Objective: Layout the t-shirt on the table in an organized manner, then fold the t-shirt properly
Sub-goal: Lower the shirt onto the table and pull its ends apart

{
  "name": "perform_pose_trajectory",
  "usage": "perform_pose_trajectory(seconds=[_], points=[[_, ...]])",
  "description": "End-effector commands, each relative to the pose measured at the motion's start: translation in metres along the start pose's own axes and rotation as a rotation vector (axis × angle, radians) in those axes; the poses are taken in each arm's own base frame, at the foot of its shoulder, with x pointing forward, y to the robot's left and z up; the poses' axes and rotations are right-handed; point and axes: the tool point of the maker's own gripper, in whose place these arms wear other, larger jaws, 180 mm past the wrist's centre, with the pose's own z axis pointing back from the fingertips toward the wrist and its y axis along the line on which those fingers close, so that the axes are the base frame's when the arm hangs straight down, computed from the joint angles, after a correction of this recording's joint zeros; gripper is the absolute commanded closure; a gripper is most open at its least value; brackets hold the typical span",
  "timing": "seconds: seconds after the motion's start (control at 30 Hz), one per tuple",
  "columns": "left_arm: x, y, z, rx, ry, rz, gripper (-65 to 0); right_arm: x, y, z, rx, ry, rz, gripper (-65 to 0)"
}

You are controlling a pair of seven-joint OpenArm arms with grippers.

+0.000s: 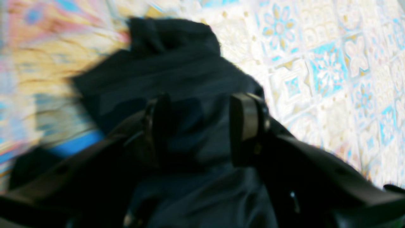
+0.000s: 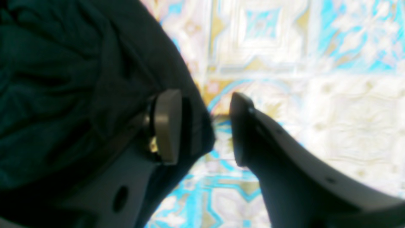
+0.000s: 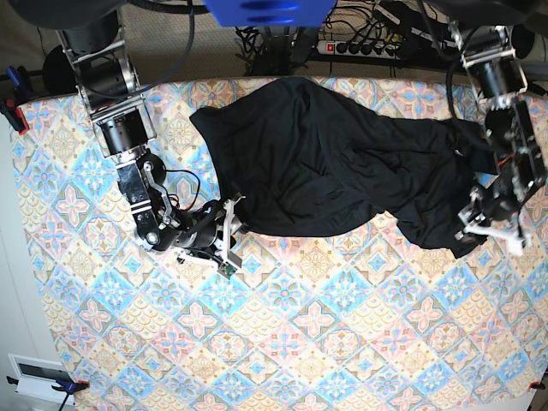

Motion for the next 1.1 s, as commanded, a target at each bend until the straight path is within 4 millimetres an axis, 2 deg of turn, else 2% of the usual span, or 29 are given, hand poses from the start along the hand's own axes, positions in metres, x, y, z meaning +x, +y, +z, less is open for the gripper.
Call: perform_pose_trajectory(seconds=[0.0,0.13,0.23,0.33,0.4,0.47,0.53,0.63,0.7,0.8,0.93,1.07], points=[[0.023,-0.004,0.001,-0.001,-0.044,-0.017,-29.1,0.024,-0.009,0.009,-0.014,-0.063,0.020,-26.8],[0.017,-0.028,-0.033,0.007,-0.010,-0.069,-29.0,0.020,-0.014,0.009,-0.043,-0.038,0.044,-27.4],[-0.007,-0.030,-0.056,0.058,0.066,-0.150,-29.0,0.015,-0.019,0.009,-0.074,-0.011,0.070,-27.4],[-0.024,-0.046,-0.069,0.052,0.118,-0.213,-28.5,0.016,-0.020,0.010,-0.084,-0.009,0.081,-27.4],[-0.032,-0.050,-0.071,0.045,0.137,-0.231,-23.6,0.015,-0.020,0.009,-0.084,-0.007,0.080,-27.4],[-0.031,-0.049,-0.071,0.044,0.134,-0.231,-12.8,0.015,-0.020,0.009,-0.084,-0.006,0.079,-27.2],[-0.012,-0.044,-0.063,0.054,0.092,-0.247,-0.5,0.015,-0.021,0.009,-0.084,-0.005,0.078,-27.2],[0.005,-0.032,-0.044,0.054,0.027,-0.225,-0.1,0.014,-0.021,0.009,-0.084,-0.004,0.077,-27.2],[0.027,-0.020,-0.021,0.046,-0.049,-0.183,-0.7,0.018,-0.020,0.009,-0.083,-0.022,0.079,-27.1],[0.045,-0.009,0.012,0.005,-0.125,-0.136,0.0,0.021,-0.020,0.009,-0.081,-0.041,0.080,-27.1],[0.051,0.006,0.049,-0.042,-0.155,-0.104,0.0,0.021,-0.019,0.008,-0.080,-0.043,0.079,-27.1],[0.041,0.046,0.085,0.011,-0.140,-0.101,0.0,0.021,-0.019,0.008,-0.080,-0.043,0.079,-27.1]])
